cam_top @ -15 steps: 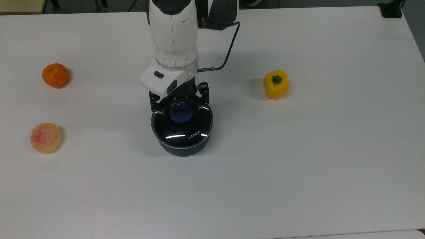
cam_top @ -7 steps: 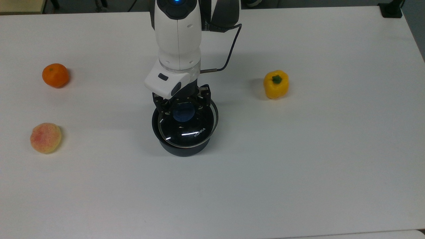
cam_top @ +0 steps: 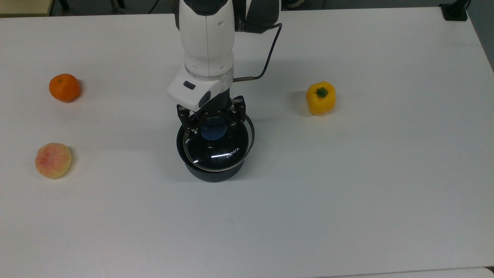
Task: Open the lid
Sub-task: 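Close the gripper on the blue knob of the glass lid, then lift the glass lid off the saucepan and carry it past the handle, then lower the glass lid onto the table beside the saucepan handle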
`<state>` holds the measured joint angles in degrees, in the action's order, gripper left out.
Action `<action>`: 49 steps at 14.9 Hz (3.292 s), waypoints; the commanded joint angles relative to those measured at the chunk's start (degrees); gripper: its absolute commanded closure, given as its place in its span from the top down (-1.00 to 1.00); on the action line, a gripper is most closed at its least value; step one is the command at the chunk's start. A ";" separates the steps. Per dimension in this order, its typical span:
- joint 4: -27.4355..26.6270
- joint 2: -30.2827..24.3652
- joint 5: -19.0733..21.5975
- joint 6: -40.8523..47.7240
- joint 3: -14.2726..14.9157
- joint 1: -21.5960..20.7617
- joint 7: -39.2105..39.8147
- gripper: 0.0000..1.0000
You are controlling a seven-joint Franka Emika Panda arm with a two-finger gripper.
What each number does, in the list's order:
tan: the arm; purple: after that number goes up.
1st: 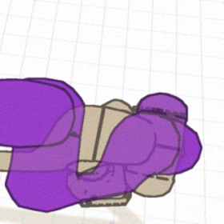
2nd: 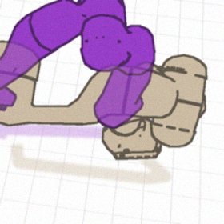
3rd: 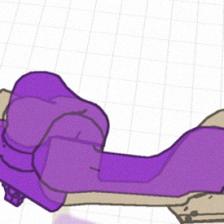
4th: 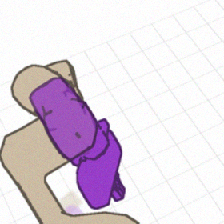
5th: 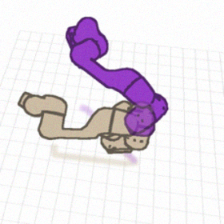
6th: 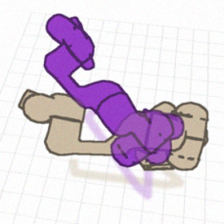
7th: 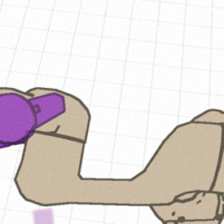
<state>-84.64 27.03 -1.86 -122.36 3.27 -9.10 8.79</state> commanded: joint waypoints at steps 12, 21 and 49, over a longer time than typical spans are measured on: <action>-13.17 -22.62 -2.97 16.78 1.47 0.66 3.60 -0.16; -27.13 -34.40 -4.38 34.91 4.11 0.66 12.74 -0.14; -51.94 -30.99 -10.88 -3.07 3.41 -0.13 5.63 0.38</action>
<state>-135.90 -4.21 -11.70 -123.97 6.66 -8.54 16.21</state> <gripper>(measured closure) 0.388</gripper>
